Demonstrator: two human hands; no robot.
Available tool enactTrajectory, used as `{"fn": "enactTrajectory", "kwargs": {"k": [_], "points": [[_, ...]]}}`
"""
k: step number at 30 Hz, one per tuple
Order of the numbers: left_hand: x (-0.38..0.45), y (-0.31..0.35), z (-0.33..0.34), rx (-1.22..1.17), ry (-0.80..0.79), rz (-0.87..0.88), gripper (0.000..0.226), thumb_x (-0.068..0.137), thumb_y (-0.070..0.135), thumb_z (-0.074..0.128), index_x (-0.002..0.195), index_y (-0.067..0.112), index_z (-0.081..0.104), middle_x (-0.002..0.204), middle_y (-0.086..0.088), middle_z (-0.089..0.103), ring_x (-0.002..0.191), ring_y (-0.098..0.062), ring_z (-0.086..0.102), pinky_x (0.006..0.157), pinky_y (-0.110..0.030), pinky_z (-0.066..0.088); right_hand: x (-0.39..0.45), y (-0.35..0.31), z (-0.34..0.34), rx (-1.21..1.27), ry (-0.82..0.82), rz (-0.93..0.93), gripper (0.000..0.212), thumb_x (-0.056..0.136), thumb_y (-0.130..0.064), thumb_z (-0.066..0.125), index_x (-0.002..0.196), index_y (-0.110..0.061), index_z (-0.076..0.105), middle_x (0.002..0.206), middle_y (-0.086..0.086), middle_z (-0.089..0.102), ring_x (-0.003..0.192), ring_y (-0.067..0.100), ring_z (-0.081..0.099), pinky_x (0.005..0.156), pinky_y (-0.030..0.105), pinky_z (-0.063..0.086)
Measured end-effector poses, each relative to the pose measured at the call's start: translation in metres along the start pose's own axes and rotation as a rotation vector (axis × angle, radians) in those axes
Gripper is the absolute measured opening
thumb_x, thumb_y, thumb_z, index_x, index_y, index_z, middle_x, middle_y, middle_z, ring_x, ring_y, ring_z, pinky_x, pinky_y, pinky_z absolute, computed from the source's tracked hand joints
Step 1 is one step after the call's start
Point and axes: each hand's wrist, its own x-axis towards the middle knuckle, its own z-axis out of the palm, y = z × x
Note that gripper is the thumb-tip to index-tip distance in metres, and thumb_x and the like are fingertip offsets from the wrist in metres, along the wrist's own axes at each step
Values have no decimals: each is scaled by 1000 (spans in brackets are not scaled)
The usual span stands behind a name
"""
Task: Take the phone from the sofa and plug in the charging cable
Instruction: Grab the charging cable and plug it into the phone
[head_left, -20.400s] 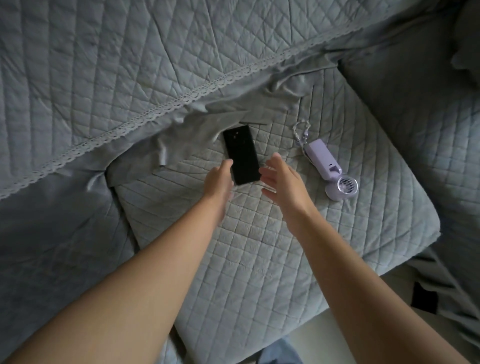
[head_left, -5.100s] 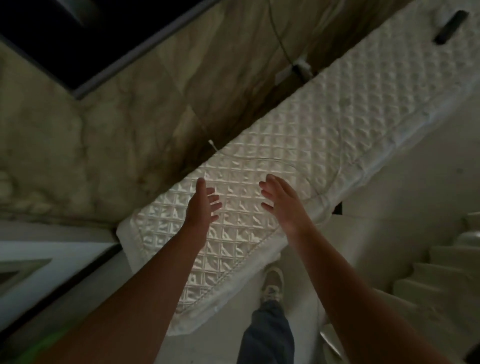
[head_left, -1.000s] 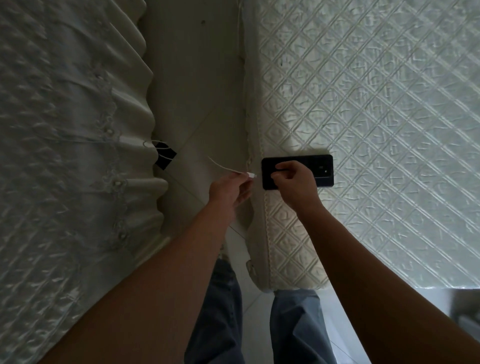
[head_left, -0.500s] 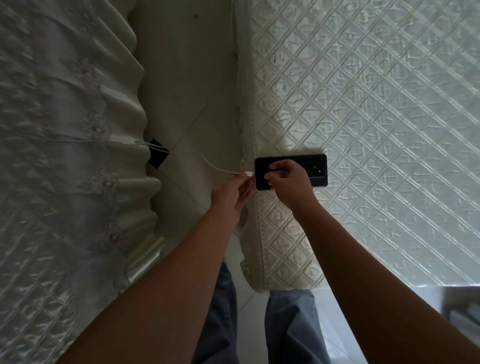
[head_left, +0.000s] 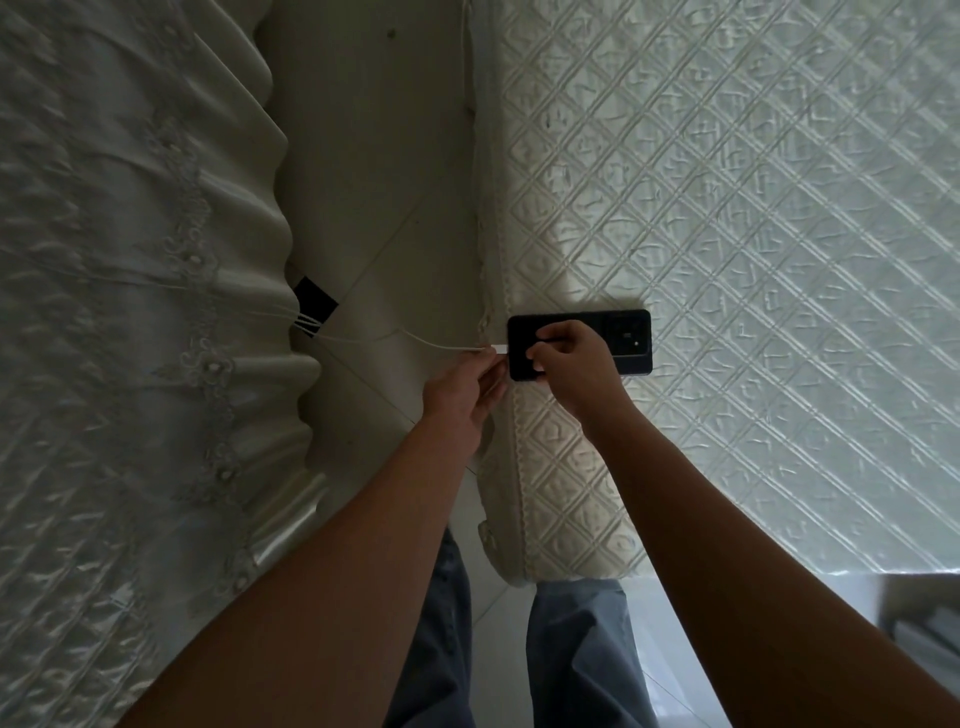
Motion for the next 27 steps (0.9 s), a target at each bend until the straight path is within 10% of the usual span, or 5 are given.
{"fn": "enactTrajectory", "kwargs": {"k": [27], "points": [[-12,-4,9,39,97,31,29,86,11,63,111,-4,64,96,-14,68,80,-19,64,77,-31,55,-4,-3,-5,-9,-74,-7,29,82,-8,57,111,-5,58,105,15,62,94,26,62,83,40,53]]}}
